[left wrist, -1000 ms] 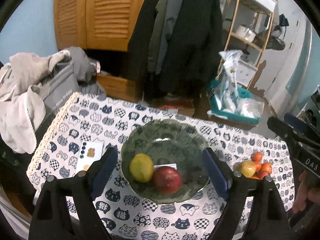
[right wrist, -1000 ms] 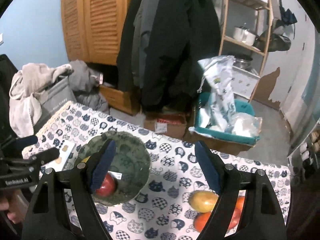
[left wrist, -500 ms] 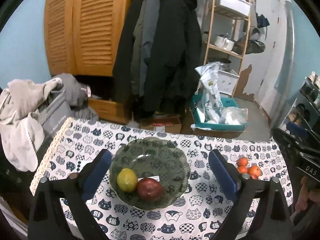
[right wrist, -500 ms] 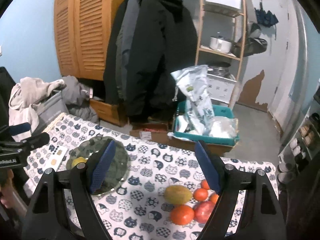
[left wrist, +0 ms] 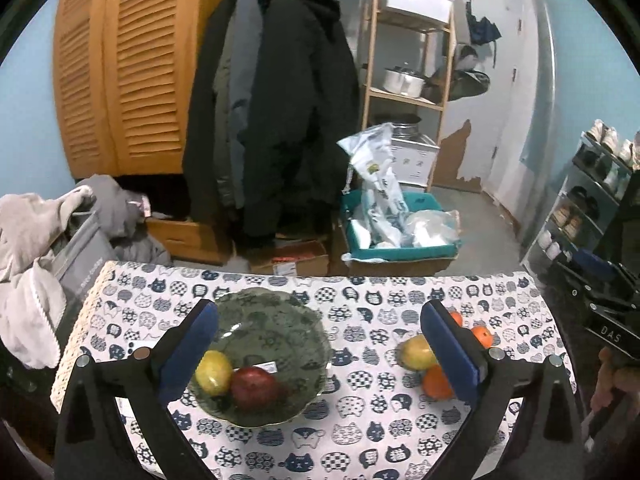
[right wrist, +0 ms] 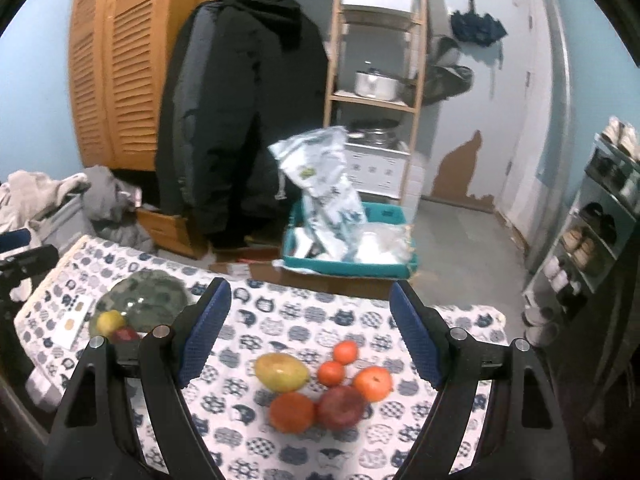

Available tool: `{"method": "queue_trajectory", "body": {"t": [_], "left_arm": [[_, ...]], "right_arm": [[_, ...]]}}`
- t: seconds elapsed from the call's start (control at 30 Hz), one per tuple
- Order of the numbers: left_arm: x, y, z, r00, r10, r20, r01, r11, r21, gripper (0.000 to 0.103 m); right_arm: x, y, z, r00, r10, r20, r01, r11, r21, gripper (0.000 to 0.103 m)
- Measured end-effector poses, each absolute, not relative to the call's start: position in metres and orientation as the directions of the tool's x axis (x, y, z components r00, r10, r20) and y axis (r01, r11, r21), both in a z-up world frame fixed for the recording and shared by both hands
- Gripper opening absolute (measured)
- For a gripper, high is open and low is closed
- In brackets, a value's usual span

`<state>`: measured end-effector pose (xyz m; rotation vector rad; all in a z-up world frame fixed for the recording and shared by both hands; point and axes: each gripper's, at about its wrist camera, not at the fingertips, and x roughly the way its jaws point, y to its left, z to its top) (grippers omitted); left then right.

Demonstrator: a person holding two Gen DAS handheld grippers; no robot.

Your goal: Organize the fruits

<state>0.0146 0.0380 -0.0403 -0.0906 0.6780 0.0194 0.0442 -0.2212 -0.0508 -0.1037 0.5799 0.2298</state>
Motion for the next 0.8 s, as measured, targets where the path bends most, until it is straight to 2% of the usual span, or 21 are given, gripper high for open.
{"method": "queue_trajectory", "body": {"t": [0.33,0.6,0.8], "left_arm": [[0.025,-0.015,-0.046,0.754,-0.068,-0.653,0.043,0.998,-0.054,0.102],[0.030,-0.043,-0.055,0.735,-0.089,-0.672,0.089,0.995,-0.035,0.102],[0.042,-0.055,-0.079,0.684,-0.123,-0.719,0.112,0.992,-0.062,0.102]], "right_arm": [[0.039,-0.277,-0.066,0.804,0.106,-0.585,-0.148,0.989,-0.025,0.082],[0.035,-0.302,-0.077,0.793,0.085,-0.604,-0.117,0.993,-0.013,0.082],[0.041,-0.308,-0.090,0.760,0.089,-0.644,-0.114,0.994,0.004,0.082]]}}
